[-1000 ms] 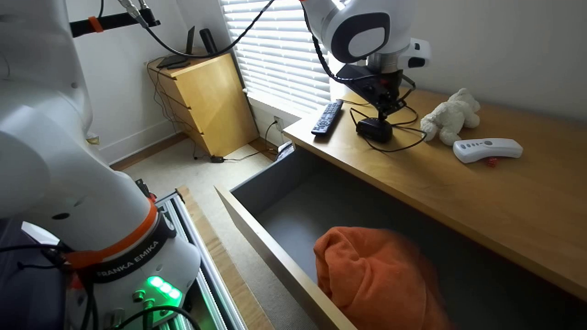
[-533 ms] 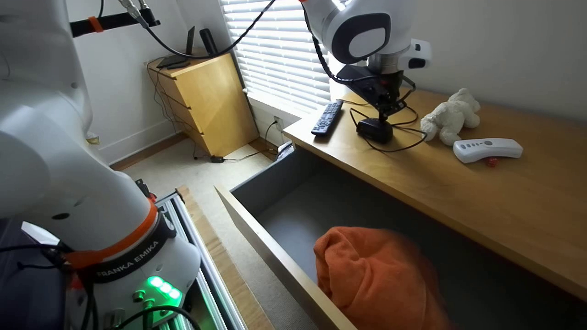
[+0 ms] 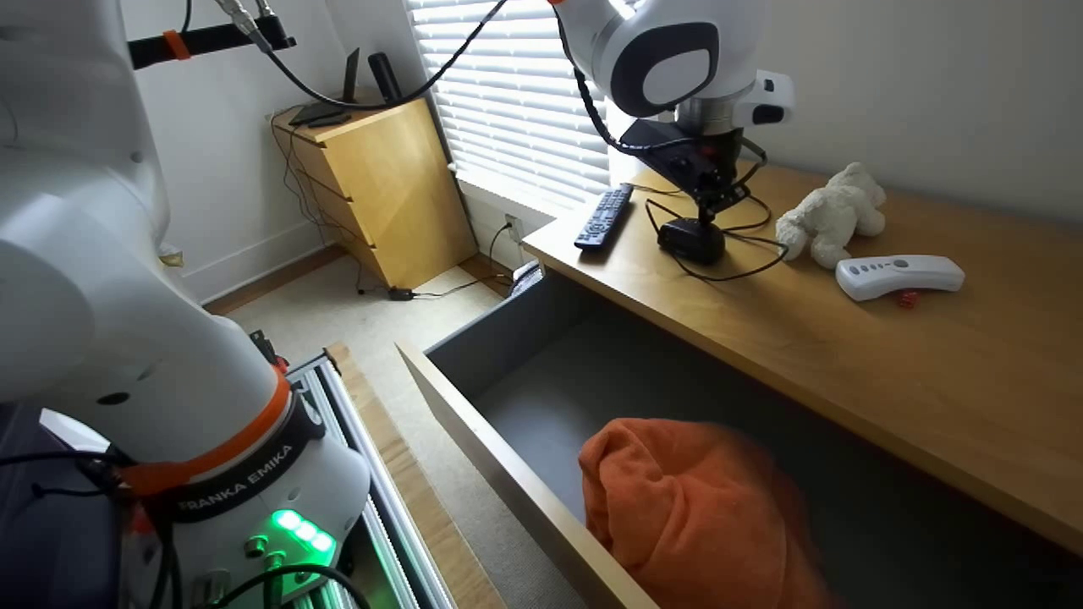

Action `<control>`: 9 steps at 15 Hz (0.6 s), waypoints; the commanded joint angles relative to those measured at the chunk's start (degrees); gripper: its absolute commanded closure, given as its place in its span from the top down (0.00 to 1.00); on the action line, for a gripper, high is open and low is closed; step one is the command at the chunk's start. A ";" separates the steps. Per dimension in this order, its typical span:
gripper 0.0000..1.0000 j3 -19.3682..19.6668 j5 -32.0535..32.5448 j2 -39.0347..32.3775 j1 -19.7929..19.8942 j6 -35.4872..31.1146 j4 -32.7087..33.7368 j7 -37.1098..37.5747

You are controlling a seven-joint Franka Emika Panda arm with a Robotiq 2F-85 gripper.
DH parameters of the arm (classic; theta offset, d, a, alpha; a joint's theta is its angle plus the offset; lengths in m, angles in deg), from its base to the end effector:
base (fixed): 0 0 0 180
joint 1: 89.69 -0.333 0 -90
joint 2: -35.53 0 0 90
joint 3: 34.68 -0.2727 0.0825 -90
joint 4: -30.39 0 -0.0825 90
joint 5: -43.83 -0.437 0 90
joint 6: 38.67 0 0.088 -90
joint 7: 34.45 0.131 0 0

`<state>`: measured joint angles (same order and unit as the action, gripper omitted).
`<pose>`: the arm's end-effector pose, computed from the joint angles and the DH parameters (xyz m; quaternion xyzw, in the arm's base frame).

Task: Push a button on the adapter

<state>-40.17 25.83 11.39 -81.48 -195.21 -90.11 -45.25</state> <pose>0.6183 -0.0354 0.1295 -0.9876 0.0729 -0.1115 0.0832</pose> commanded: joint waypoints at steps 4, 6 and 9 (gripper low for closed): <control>0.00 0.60 1.65 6.35 -0.66 3.68 -2.91 1.83; 0.00 1.91 3.96 9.03 -1.57 5.11 -4.19 2.37; 0.00 4.82 11.66 14.37 -3.74 11.47 -7.40 4.85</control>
<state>-38.51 30.84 19.13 -82.61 -189.32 -92.28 -43.97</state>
